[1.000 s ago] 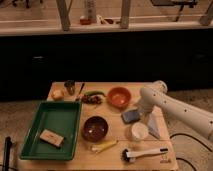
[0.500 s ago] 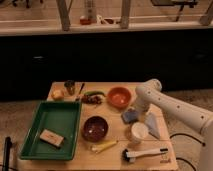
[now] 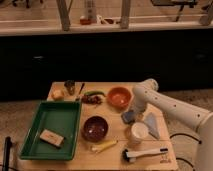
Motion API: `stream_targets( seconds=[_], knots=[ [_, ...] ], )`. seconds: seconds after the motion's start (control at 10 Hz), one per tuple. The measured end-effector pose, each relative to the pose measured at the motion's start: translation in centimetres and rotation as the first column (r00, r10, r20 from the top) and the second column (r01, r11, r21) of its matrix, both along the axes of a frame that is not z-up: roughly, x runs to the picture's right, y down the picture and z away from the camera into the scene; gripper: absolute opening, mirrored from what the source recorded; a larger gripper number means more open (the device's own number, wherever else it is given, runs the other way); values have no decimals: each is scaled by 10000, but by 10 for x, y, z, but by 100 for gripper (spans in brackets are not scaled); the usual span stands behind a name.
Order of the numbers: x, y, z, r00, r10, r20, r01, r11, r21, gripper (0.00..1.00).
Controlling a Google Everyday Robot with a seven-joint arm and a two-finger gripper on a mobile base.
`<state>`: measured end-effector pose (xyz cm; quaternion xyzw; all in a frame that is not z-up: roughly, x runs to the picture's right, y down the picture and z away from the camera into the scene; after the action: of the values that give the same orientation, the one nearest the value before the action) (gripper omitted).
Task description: Wipe purple bowl with sponge
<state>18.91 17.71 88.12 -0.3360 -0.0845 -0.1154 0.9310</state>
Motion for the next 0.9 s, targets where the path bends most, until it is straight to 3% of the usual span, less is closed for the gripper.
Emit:
stream_targets(
  seconds=[0.4, 0.5, 0.9],
  knots=[
    [1, -1, -7, 9999, 52, -94, -52, 10000, -49, 5],
    [4, -3, -11, 9999, 55, -141, -55, 10000, -38, 0],
    [22, -12, -24, 9994, 133, -316, -129, 9998, 119, 0]
  ],
)
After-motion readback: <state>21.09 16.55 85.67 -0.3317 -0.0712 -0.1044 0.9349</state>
